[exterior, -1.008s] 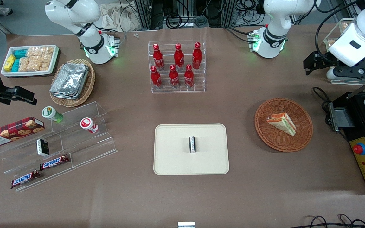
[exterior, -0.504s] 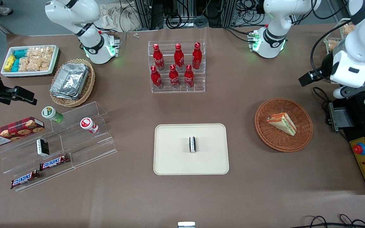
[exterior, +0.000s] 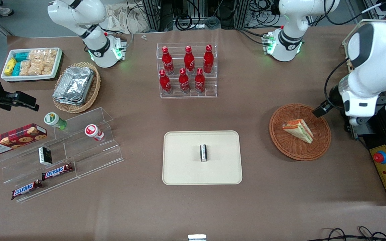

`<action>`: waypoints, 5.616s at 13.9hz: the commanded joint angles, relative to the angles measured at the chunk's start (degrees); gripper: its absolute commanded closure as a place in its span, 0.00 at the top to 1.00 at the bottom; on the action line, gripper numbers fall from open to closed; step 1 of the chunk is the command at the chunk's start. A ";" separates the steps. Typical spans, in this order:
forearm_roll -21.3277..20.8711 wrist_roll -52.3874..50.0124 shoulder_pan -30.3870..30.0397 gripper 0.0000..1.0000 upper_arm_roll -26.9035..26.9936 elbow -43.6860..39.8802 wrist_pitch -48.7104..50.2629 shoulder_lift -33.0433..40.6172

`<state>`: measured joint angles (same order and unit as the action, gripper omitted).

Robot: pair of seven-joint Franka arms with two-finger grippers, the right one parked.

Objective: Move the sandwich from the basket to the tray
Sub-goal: 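Move the left gripper over the wicker basket and lower toward the sandwich, then close the left gripper on the wrapped sandwich in the basket, then lift the sandwich up out of the basket with the left gripper, then carry the sandwich over the cream tray and lower it beside the black item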

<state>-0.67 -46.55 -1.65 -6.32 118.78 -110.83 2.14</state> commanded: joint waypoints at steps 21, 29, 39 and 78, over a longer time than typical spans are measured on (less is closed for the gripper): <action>-0.47 -8.74 -0.02 1.00 0.69 10.78 -22.68 -12.59; -0.47 -8.74 -0.02 1.00 0.87 10.69 -24.34 -14.44; -0.38 -9.09 -0.02 0.00 0.87 9.99 -28.22 -16.47; -27.97 7.78 5.16 0.24 -24.97 -16.82 -30.14 -42.39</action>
<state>-26.36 -38.01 3.78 -30.80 103.61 -140.31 -38.49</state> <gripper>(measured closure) 0.802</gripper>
